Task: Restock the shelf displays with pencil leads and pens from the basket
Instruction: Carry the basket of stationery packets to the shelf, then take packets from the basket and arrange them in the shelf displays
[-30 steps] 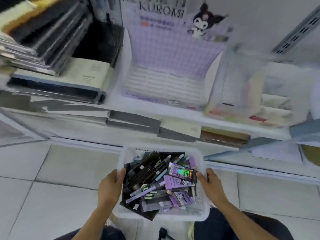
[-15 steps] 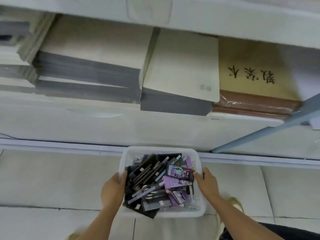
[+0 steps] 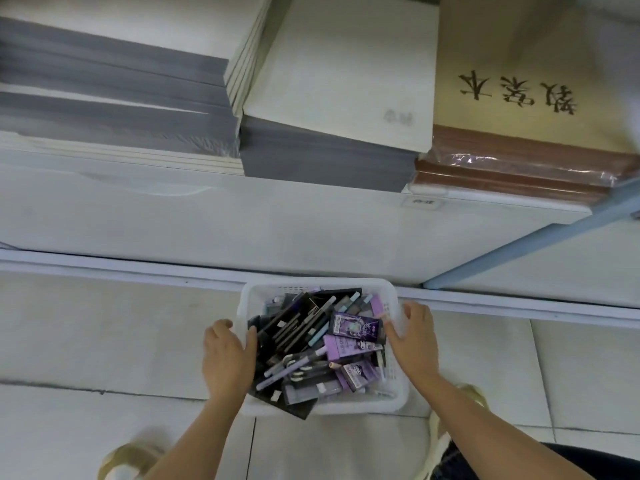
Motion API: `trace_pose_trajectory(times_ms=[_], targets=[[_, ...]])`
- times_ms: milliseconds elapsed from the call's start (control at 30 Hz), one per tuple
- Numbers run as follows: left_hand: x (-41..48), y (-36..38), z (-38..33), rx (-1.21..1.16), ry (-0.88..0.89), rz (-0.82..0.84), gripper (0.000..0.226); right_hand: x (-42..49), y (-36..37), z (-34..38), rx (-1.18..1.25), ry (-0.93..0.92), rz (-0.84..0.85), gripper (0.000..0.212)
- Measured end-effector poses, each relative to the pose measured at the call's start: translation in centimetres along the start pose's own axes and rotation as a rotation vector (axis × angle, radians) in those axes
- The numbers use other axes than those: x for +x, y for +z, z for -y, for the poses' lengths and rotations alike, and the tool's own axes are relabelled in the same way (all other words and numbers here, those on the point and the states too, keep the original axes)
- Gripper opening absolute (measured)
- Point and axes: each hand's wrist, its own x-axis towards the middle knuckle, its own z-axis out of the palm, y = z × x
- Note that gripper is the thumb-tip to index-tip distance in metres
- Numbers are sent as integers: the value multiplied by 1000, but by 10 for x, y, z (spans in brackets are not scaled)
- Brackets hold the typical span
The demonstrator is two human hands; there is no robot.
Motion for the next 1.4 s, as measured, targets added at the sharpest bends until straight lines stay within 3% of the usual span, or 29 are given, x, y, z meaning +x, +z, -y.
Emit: trace_pose_trajectory(times_ms=[33, 100, 200, 267, 433, 567, 700, 767, 933, 1067, 1133, 1233, 1400], targets=[[-2, 0, -8, 19, 92, -84, 39, 3, 0, 6, 28, -96, -37, 32], [-5, 0, -22, 49, 380, -184, 34, 11, 0, 21, 36, -297, 93, 36], [-15, 8, -34, 92, 677, 102, 22, 19, 10, 34, -214, -495, 470, 44], [-23, 18, -32, 190, 709, 236, 31, 26, 14, 37, -284, -497, 539, 47], [-22, 21, -30, 187, 678, 253, 34, 41, 10, 40, -150, -422, 671, 23], [-13, 11, -46, -180, 562, 247, 14, 41, 0, 55, 276, -244, 650, 10], [-6, 11, -74, -591, 347, 591, 19, 40, -7, 92, 518, -229, 746, 14], [0, 11, -78, -682, 309, 601, 13, 40, -7, 106, 595, -213, 796, 14], [17, -2, -52, -793, 232, 472, 8, 28, 11, 112, 385, -442, 483, 20], [22, -16, -20, -849, 125, 497, 2, 3, 31, 95, -164, -908, 748, 26], [19, -19, -10, -830, 121, 527, 4, -5, 37, 86, -348, -1103, 749, 28], [12, -18, -3, -818, 109, 518, 9, -14, 43, 80, -439, -1130, 701, 46], [6, -19, 2, -783, 124, 485, 8, -21, 44, 88, -470, -946, 771, 41]])
